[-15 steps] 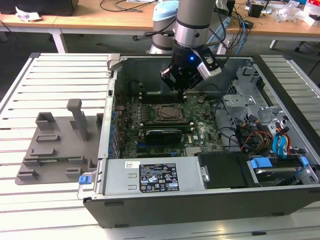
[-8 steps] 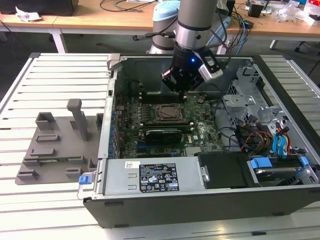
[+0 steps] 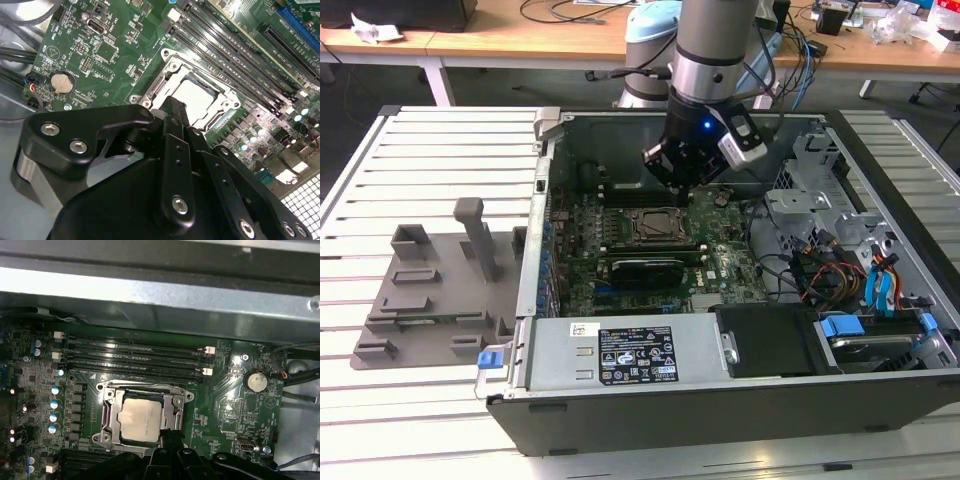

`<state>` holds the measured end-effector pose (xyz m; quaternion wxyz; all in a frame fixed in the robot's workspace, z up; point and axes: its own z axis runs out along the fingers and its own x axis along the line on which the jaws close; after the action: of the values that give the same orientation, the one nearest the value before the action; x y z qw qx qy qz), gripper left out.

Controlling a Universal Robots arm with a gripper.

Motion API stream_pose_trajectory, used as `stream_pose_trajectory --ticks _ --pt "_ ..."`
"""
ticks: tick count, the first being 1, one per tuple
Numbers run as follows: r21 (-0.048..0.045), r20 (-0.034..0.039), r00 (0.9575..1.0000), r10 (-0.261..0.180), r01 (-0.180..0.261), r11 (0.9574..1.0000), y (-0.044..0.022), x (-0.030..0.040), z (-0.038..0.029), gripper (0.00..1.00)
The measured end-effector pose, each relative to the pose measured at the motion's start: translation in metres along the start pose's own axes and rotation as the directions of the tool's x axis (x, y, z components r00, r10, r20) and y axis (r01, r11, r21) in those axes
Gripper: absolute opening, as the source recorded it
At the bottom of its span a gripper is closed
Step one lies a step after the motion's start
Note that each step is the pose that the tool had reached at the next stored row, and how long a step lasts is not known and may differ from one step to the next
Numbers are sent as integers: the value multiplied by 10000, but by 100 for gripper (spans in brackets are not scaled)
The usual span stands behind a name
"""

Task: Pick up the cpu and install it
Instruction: 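Install the second cpu locking lever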

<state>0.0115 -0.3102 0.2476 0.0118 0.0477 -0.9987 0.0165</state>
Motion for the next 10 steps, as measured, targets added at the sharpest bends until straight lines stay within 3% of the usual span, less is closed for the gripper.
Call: stream_pose_trajectory --ticks 1,2,3,10 --pt "0 0 10000 -1 1 10000 -12 1 2 11" --pt "0 0 10000 0 0 10000 -121 11 18 11" --pt "0 0 10000 -1 1 10000 -303 30 45 11" --pt "0 0 10000 0 0 10000 -367 35 87 11"
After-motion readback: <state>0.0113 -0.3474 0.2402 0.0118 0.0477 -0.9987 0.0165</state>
